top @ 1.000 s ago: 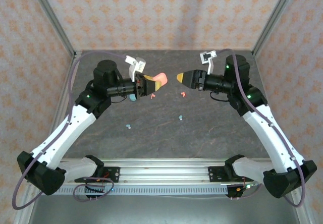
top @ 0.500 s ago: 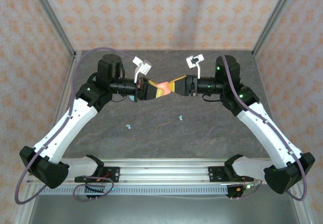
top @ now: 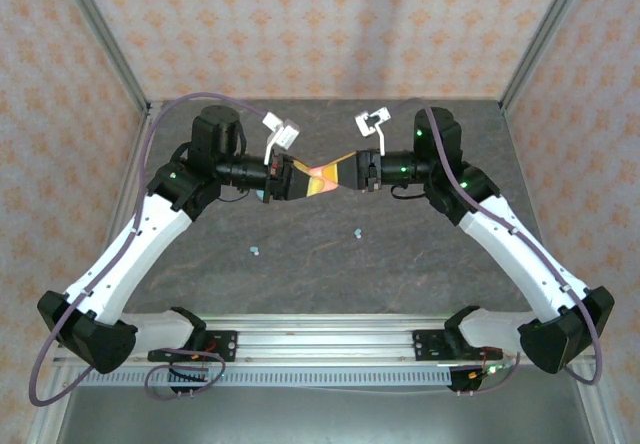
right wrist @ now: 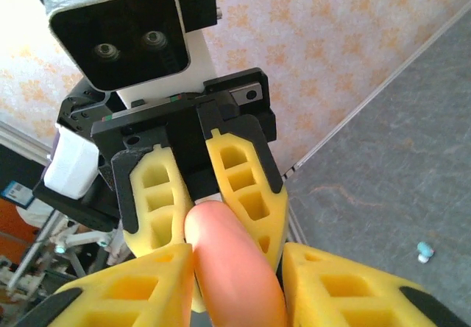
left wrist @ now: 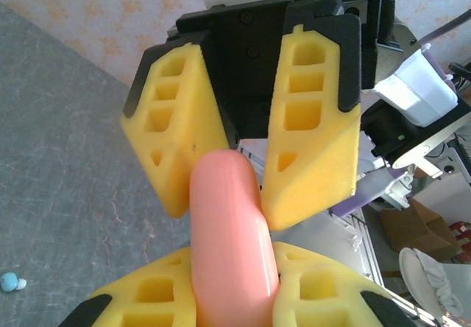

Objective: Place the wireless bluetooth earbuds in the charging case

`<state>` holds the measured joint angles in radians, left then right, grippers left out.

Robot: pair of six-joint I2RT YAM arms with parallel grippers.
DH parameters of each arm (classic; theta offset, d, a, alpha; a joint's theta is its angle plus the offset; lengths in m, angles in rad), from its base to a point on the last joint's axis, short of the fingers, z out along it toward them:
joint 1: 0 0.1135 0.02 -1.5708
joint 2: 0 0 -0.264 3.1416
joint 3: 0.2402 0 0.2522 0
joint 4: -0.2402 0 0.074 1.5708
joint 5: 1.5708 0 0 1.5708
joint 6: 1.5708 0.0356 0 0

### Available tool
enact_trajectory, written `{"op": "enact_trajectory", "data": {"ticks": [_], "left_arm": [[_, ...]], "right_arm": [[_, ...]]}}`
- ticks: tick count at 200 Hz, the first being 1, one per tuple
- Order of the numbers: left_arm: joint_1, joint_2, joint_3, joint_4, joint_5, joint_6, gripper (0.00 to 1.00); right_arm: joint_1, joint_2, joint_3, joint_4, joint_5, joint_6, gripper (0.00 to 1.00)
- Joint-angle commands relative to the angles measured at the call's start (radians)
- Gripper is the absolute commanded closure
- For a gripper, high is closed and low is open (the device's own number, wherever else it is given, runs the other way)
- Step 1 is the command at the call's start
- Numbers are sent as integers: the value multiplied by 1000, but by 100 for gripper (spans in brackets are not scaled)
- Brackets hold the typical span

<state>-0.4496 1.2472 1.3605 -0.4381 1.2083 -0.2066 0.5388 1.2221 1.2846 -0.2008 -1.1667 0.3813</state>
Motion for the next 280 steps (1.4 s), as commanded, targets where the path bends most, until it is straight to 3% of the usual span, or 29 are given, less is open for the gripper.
{"op": "enact_trajectory", "data": {"ticks": [1, 22, 66, 98, 119, 145, 203, 247, 280], "left_arm": [[2, 6, 50, -8, 43, 26, 98], [2, 7, 51, -14, 23, 33, 97], [2, 6, 34, 7, -23, 22, 91], [5, -10, 29, 10, -114, 24, 51], [25, -31, 16, 25, -198, -16, 37], [91, -90, -80, 187, -244, -178, 28], [97, -170, -284, 631, -221, -548, 29], [-31, -142, -221, 576, -221, -478, 35], [-43, -119, -201, 576, -240, -471, 44]], "right_arm": [[6, -4, -6, 61, -24, 12, 74], [6, -7, -33, 138, -19, 69, 83], [6, -23, -114, 341, 49, 178, 89], [6, -32, -139, 385, 116, 184, 91], [6, -64, -152, 382, 188, 162, 91], [6, -99, -169, 365, 278, 123, 91], [6, -125, -200, 419, 337, 104, 90], [6, -95, -197, 471, 296, 140, 90], [6, -101, -194, 472, 281, 144, 90]]}}
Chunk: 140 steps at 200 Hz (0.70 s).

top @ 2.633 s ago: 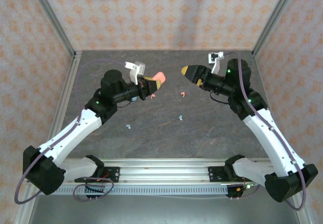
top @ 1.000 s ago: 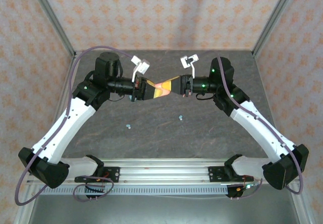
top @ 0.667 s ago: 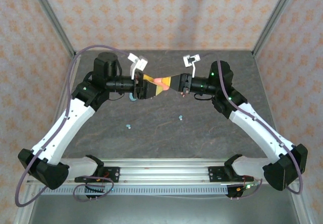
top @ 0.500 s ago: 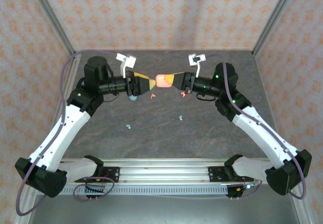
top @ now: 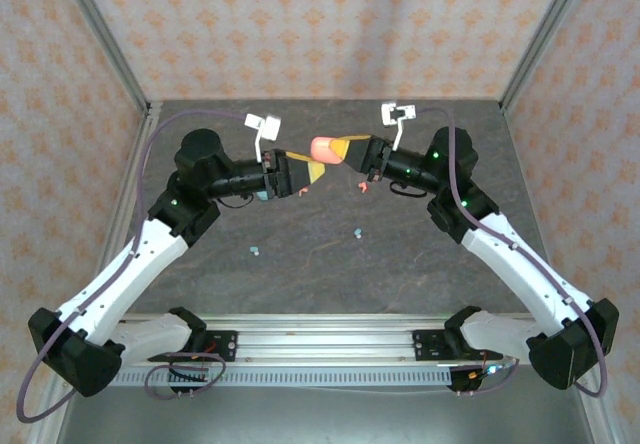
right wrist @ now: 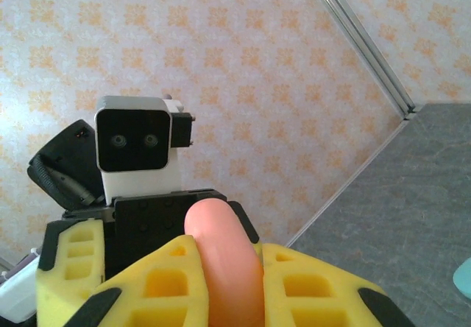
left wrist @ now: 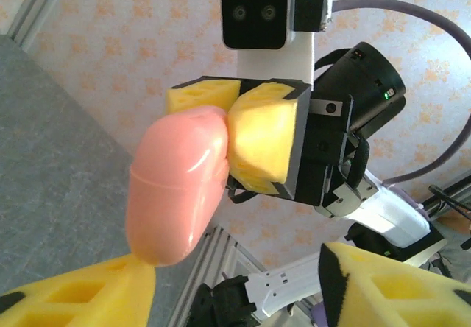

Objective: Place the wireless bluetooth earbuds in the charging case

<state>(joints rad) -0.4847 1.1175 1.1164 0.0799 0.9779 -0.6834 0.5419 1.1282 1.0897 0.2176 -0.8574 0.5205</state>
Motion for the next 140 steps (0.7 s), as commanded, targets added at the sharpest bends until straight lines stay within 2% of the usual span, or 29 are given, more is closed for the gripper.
{"op": "enact_trajectory", "data": {"ticks": [1, 21, 92, 140], "left_arm": [[-8, 11, 44, 58, -10, 6, 44], [-9, 20, 45, 57, -24, 10, 47], [-6, 5, 28, 2, -99, 50, 46], [-5, 3, 17, 9, -96, 52, 59]], "right_arm": [[3, -7, 1, 53, -29, 5, 90], [3, -13, -2, 45, -38, 5, 90], [3, -1, 2, 56, -64, 24, 90], [3, 13, 1, 74, -79, 41, 91]]}}
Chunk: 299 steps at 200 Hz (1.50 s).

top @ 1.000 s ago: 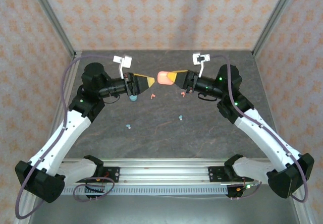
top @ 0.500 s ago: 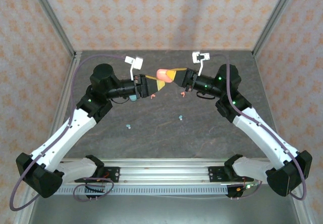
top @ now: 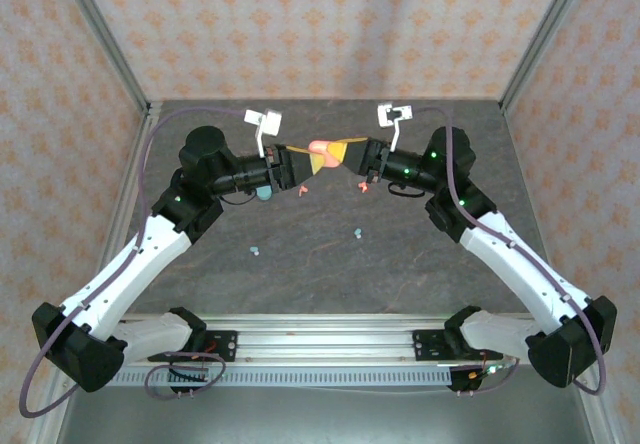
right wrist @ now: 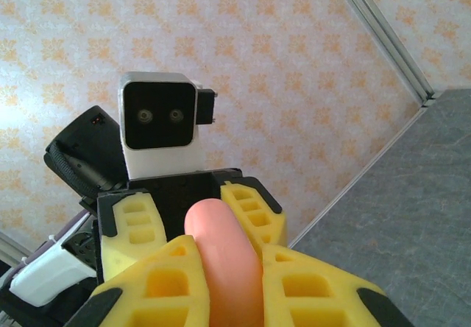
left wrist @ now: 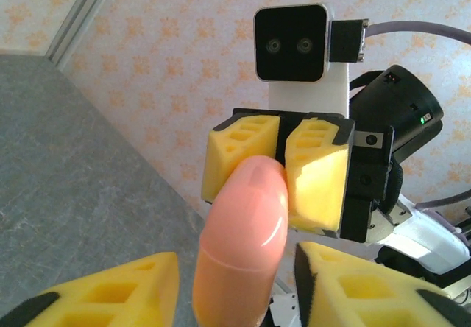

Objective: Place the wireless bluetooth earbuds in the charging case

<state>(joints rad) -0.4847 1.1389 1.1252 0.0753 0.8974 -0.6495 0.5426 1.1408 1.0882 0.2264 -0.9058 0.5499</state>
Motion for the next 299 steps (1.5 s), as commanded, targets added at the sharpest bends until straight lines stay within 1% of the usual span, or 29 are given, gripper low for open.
{"op": "enact_trajectory", "data": {"ticks": [1, 25, 50, 65, 79, 83, 96, 99, 107, 129, 157, 182, 194, 205, 234, 257, 299], "left_arm": [[-6, -18, 8, 14, -15, 18, 59], [-6, -5, 8, 13, -1, 14, 66], [-5, -4, 8, 5, 2, 20, 77], [-5, -5, 15, -19, -3, 34, 85], [-7, -5, 30, -77, -19, 67, 98], [-7, -4, 36, -104, -27, 80, 100], [-7, 2, 63, -195, -55, 109, 100], [-8, 3, 66, -212, -59, 138, 100], [-7, 8, 76, -245, -63, 159, 100], [-8, 19, 90, -282, -66, 193, 100], [-7, -2, 63, -241, -73, 244, 100], [-8, -45, 13, -171, -42, 332, 100], [-7, -63, 14, -212, -52, 395, 100], [-8, -73, 15, -243, -69, 425, 100], [-7, -95, -30, -194, -78, 422, 100], [-8, -113, -66, -151, -84, 427, 100], [-8, -144, -134, -108, -100, 460, 100]], "right_arm": [[2, 0, 3, 65, -31, 12, 91], [2, 2, -1, 66, -33, 15, 90], [2, 5, -2, 65, -29, 14, 90], [2, 6, -2, 65, -23, 13, 91], [2, 9, -2, 65, -19, 14, 91], [2, 10, -2, 64, -18, 12, 91], [2, 12, -4, 65, -15, 10, 91], [3, 12, -4, 65, -15, 10, 91], [2, 13, -4, 65, -15, 9, 91], [2, 15, -4, 55, -15, 3, 90], [2, 15, -1, 26, -13, -16, 83], [2, 14, 1, -3, -8, -33, 81], [2, 14, 1, -18, -9, -39, 80], [3, 11, -1, -36, -8, -48, 80], [2, 14, -8, -71, 3, -64, 76], [2, 24, 11, -137, 23, -84, 73], [2, 37, 38, -249, 86, -119, 62]]}}
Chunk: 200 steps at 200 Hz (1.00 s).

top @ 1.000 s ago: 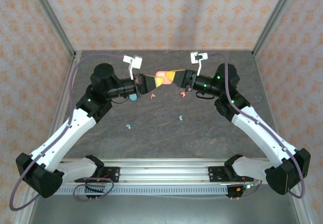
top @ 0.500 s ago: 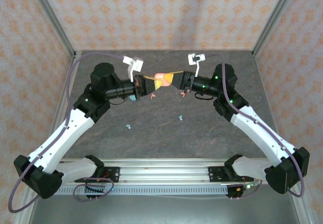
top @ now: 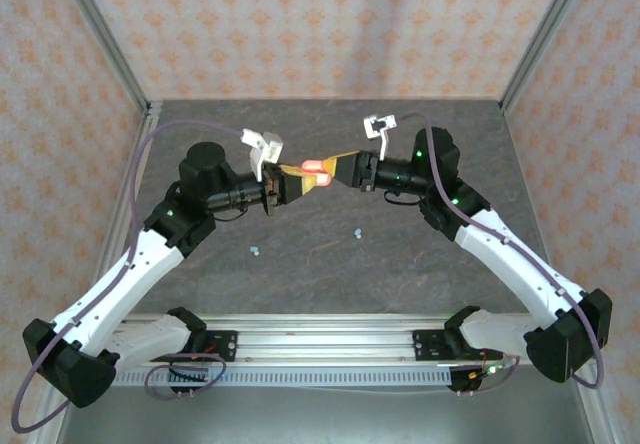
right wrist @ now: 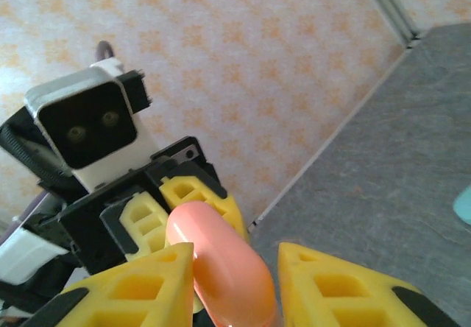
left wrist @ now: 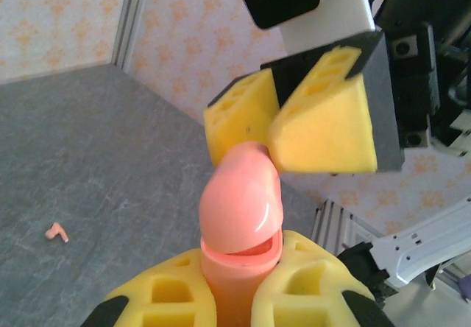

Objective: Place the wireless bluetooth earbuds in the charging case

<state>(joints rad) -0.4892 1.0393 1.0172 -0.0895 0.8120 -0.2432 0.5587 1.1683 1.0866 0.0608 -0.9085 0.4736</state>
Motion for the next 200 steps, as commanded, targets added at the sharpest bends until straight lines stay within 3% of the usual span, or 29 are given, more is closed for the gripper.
{"op": "enact_trajectory", "data": {"ticks": [1, 59, 99, 123, 200], "left_arm": [[-3, -45, -28, 57, -14, 54, 100], [-3, -108, -97, 64, -60, 88, 100], [-3, -99, -118, 77, -37, 68, 100], [-2, -84, -121, 113, -15, 37, 100], [-1, -75, -99, 129, 19, 9, 100]], "right_arm": [[-14, 11, 41, -86, 91, -44, 62], [-14, 29, 74, -162, 92, -54, 57], [-12, -16, 31, -32, -74, -17, 38], [-4, -42, -21, 56, -93, 26, 31], [58, 22, 31, -102, -33, -127, 30]]}}
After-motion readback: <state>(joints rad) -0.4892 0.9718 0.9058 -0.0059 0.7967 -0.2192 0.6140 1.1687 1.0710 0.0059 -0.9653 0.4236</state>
